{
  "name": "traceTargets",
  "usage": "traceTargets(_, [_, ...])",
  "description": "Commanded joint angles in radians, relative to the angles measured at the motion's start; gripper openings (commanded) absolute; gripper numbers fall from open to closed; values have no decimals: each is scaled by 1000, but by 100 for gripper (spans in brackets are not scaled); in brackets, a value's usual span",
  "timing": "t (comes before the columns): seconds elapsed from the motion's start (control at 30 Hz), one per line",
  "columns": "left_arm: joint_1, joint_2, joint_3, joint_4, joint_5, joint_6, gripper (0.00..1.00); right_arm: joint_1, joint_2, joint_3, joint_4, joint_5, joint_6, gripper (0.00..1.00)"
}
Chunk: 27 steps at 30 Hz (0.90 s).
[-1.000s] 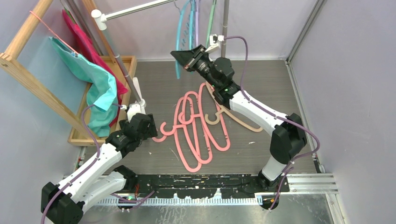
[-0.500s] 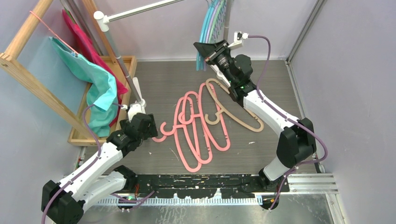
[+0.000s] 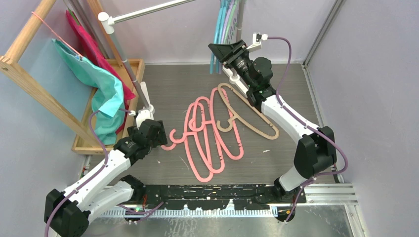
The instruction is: Organize the hangers
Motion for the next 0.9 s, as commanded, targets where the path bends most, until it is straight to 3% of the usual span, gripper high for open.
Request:
traceTargets(0.0, [-2, 0, 14, 44, -16, 4, 98, -11, -58, -13, -29, 28, -43, 55])
traceTargets(0.13, [-2, 4, 15, 46, -13, 4, 98, -11, -112, -32, -71, 47, -98, 62])
traceTargets(0.5, [-2, 50, 27, 60, -11, 5, 98, 6, -318, -155, -243, 102, -309, 65])
traceTargets(0.73, [-2, 85, 37, 80, 4, 3, 98, 141, -534, -326, -478, 227, -525, 64])
traceTargets(0.87, [-2, 103, 47, 77, 10, 2, 98, 226, -559, -451, -623, 261, -627, 63])
